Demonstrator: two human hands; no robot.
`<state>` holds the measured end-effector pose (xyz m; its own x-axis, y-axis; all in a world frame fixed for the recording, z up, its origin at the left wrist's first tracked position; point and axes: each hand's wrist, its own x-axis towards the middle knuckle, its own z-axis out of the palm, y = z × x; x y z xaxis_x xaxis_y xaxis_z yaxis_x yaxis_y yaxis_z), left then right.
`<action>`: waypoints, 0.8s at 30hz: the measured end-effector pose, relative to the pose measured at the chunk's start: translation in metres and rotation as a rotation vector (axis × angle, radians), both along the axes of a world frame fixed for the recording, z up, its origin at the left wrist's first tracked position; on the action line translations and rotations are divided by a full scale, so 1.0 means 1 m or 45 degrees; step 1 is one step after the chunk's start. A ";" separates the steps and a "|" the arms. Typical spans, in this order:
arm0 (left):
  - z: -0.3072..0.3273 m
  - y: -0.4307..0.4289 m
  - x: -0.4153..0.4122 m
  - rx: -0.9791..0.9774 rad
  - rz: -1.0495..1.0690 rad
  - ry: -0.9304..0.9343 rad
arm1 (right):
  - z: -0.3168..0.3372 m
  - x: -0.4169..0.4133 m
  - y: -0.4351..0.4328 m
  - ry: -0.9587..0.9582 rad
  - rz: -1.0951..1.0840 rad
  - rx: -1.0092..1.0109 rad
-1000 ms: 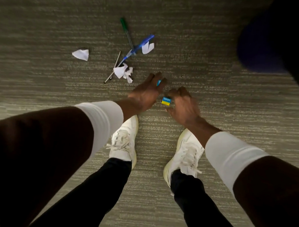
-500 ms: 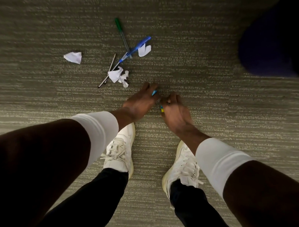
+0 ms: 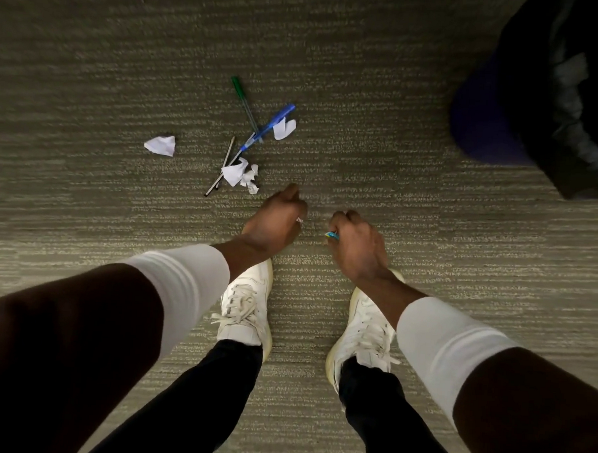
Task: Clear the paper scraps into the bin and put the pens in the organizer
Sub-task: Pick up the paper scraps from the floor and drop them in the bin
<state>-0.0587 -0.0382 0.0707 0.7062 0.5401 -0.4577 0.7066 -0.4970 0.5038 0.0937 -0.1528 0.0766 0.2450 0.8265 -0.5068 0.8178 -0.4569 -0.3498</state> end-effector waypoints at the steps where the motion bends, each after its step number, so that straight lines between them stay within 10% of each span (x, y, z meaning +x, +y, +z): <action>1: 0.009 0.000 0.004 0.001 0.014 -0.021 | 0.008 0.003 -0.002 -0.004 -0.035 -0.005; 24: 0.273 0.017 0.259 -0.028 0.560 -0.692 | 0.249 0.182 0.027 0.107 -1.227 0.830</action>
<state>0.2008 -0.0215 0.3438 0.5560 0.8231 -0.1158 0.4847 -0.2079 0.8496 0.2755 -0.1261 0.3257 0.8991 0.4263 -0.0996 0.1931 -0.5902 -0.7838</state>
